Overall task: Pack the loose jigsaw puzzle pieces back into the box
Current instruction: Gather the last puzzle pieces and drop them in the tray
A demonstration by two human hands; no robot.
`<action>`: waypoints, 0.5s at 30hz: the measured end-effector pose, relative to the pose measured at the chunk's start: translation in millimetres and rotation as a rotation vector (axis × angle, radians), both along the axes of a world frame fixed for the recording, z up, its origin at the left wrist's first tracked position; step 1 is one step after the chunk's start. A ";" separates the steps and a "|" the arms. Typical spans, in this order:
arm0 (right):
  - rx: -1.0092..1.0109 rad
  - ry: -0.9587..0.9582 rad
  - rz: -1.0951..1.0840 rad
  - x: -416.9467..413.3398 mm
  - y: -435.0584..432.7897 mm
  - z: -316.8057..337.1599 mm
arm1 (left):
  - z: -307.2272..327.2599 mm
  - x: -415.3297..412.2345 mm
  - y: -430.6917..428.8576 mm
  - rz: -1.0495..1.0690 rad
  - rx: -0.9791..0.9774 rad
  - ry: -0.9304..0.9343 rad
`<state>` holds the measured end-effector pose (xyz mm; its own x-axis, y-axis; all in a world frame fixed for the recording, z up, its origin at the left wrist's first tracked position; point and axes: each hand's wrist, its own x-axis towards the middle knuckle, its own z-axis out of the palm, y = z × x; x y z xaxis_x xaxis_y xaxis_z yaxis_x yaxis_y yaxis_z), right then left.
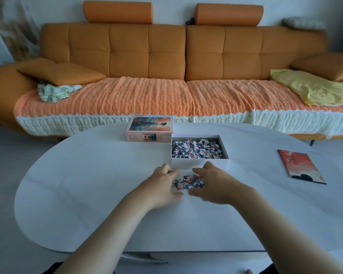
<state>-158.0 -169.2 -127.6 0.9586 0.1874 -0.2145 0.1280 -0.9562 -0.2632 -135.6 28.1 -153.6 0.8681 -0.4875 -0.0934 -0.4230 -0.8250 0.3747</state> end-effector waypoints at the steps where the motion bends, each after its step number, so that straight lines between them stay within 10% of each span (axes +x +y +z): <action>1: -0.017 -0.034 0.019 0.7 4.2 -1.9 | -1.7 -0.5 -2.6 -0.011 0.016 -0.044; 15: 0.151 -0.136 -0.029 13.9 14.0 1.9 | 0.5 10.9 -18.7 0.046 -0.230 -0.114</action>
